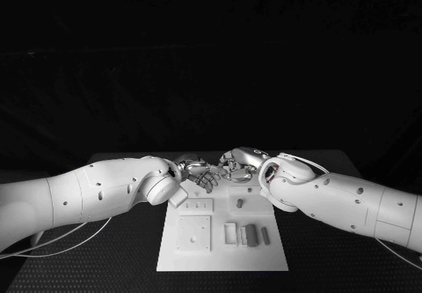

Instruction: Assemble the parts on the task board

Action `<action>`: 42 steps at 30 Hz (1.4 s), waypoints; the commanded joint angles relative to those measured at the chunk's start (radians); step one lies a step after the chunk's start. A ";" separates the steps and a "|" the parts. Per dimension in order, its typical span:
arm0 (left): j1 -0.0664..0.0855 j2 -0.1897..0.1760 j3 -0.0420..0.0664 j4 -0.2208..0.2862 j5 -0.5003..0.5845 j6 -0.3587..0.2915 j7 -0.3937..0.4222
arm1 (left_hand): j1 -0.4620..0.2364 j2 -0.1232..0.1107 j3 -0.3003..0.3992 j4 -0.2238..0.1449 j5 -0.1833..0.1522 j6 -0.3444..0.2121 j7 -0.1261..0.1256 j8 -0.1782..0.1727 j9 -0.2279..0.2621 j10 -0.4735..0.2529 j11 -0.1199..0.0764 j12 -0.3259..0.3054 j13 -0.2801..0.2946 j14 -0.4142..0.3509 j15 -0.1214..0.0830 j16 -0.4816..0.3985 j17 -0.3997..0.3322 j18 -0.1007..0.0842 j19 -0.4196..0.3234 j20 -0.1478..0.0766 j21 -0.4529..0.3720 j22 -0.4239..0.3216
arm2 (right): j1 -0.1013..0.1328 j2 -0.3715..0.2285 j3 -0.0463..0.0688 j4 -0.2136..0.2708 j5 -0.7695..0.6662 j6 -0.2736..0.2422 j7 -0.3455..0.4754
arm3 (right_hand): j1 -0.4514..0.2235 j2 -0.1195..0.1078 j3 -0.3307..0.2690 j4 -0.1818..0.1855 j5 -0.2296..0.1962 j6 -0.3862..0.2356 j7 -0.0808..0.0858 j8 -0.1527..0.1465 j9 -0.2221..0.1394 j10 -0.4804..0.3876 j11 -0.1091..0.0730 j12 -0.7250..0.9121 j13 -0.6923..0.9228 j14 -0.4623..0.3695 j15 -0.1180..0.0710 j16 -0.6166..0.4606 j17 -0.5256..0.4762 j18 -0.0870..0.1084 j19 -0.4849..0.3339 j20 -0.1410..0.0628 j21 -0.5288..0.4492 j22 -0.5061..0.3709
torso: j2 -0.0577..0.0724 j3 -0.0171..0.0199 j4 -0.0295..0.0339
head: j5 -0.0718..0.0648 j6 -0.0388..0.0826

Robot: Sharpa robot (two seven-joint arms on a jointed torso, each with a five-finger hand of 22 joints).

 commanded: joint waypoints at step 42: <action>0.000 -0.003 0.001 0.006 0.018 0.003 0.036 | 0.105 0.165 0.147 -0.044 -0.004 0.063 -0.040 0.016 0.015 0.061 -0.027 0.005 0.029 0.034 -0.014 -0.002 0.026 -0.001 0.030 -0.012 -0.003 0.022 | -0.013 0.005 0.000 0.029 -0.004 0.035 0.004 | -0.012 0.007 0.001 -0.006 0.001 0.254 -0.005 0.003 0.002 -0.002 -0.013 0.002 -0.002 0.006 -0.007 0.001 -0.001 0.028 0.006 -0.004 0.002 0.017 | 0.006 0.0034 -0.0002 | -0.009 -0.005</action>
